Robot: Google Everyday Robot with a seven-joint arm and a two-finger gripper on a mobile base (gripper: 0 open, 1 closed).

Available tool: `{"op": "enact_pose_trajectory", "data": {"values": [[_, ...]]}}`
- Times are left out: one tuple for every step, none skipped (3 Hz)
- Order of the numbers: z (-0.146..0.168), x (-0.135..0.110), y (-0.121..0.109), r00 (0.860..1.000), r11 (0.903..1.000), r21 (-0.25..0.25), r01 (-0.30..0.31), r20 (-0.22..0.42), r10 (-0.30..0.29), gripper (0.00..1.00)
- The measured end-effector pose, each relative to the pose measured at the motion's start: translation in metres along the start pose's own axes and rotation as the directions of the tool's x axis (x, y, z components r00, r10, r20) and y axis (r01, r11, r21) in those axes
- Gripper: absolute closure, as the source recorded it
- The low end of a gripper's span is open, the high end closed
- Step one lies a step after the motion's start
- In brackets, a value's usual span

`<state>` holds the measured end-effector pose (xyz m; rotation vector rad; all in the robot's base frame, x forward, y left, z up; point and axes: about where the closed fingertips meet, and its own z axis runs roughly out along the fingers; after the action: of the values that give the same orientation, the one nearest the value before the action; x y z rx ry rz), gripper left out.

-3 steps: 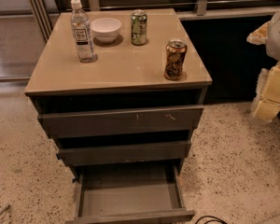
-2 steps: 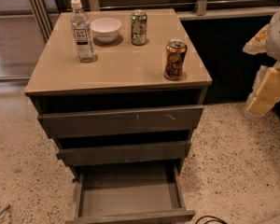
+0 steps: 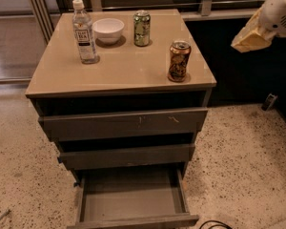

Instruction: Place orange can into bottom drawer

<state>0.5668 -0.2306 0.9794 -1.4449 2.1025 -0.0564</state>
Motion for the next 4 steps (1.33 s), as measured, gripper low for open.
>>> {"op": "enact_pose_trajectory", "data": {"values": [[0.028,-0.021,-0.063,0.995,0.9991,0.037,-0.019,0.098,0.015,1.0],[0.023,-0.023,-0.063,0.995,0.9989,0.044,-0.014,0.099,0.01,1.0],[0.026,-0.022,-0.058,0.991,0.9992,0.018,-0.034,0.132,0.032,1.0],[0.033,-0.034,-0.049,0.979,0.9982,-0.027,-0.053,0.196,0.057,0.86]]}}
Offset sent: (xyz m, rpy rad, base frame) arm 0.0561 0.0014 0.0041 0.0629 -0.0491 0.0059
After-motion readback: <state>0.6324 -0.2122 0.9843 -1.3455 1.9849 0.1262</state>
